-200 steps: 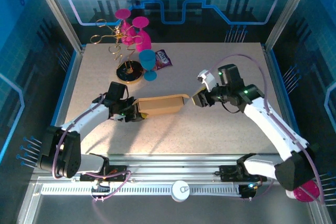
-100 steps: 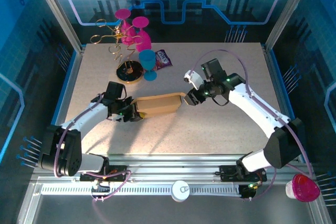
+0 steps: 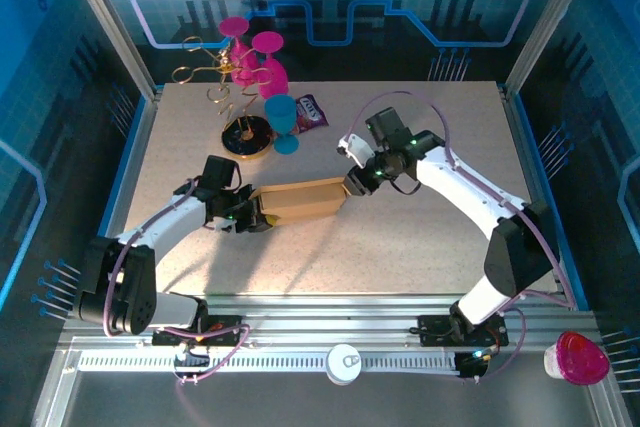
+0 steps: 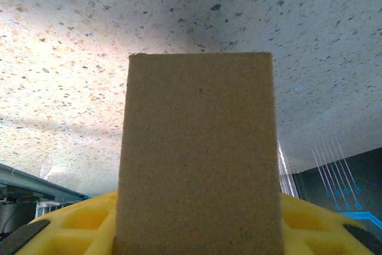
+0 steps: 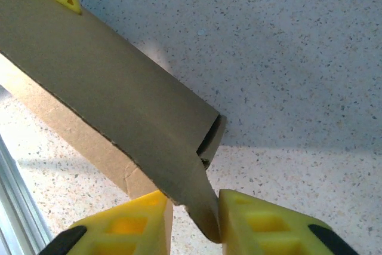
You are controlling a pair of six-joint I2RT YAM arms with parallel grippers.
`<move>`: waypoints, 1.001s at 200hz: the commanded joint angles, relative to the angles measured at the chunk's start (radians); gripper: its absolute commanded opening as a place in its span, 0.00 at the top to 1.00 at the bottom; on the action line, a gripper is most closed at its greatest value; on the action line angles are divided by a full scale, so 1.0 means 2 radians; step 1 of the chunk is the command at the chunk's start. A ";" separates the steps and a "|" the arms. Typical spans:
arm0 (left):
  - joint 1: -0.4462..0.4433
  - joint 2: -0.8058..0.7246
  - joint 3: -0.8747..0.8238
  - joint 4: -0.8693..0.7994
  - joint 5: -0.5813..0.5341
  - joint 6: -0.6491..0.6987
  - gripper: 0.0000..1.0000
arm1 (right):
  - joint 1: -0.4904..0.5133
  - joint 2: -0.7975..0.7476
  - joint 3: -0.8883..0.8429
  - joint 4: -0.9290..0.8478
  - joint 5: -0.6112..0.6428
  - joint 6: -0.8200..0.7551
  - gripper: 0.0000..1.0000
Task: Fold the paper box
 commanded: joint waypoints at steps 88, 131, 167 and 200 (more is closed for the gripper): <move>0.005 0.013 -0.007 -0.003 0.009 0.003 0.73 | 0.008 -0.026 -0.009 -0.017 0.003 0.013 0.93; 0.005 0.014 -0.006 -0.003 0.009 0.002 0.73 | 0.012 -0.027 -0.005 -0.013 -0.002 0.036 1.00; 0.005 0.017 -0.008 0.005 0.012 -0.002 0.73 | 0.023 -0.028 -0.009 -0.002 0.015 0.070 1.00; 0.005 0.024 -0.021 0.041 0.019 -0.021 0.69 | 0.031 -0.041 -0.032 0.032 0.048 0.146 1.00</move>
